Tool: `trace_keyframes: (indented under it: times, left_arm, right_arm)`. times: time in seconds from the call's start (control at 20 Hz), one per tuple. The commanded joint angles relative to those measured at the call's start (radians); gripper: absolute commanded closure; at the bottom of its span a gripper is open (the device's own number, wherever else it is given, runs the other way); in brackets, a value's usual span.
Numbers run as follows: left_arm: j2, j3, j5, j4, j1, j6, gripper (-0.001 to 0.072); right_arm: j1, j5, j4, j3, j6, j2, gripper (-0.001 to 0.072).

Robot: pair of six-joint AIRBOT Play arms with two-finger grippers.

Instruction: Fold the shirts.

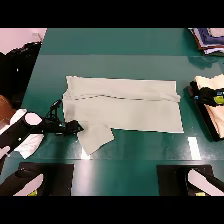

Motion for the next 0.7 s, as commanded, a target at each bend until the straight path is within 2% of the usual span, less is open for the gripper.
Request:
trace_keyframes:
  times: [0.0, 0.15, 0.3, 0.65]
  left_arm:
    - [0.003, -0.009, 0.077, -0.081, -0.029, -0.002, 0.0661]
    - [0.003, 0.013, 0.023, -0.076, -0.029, 0.011, 0.0675]
    - [0.003, 0.070, -0.033, -0.076, -0.029, 0.061, 0.0675]
    - [0.003, 0.112, -0.028, -0.076, -0.029, 0.084, 0.0675]
  right_arm:
    - [-0.021, 0.061, -0.007, -0.012, -0.003, 0.011, 0.0265]
    - [-0.097, 0.089, -0.008, -0.105, -0.003, 0.012, 0.0265]
    - [-0.199, 0.082, -0.051, -0.257, -0.010, 0.012, 0.0264]
    - [-0.274, 0.003, -0.022, -0.468, -0.046, -0.022, 0.0265]
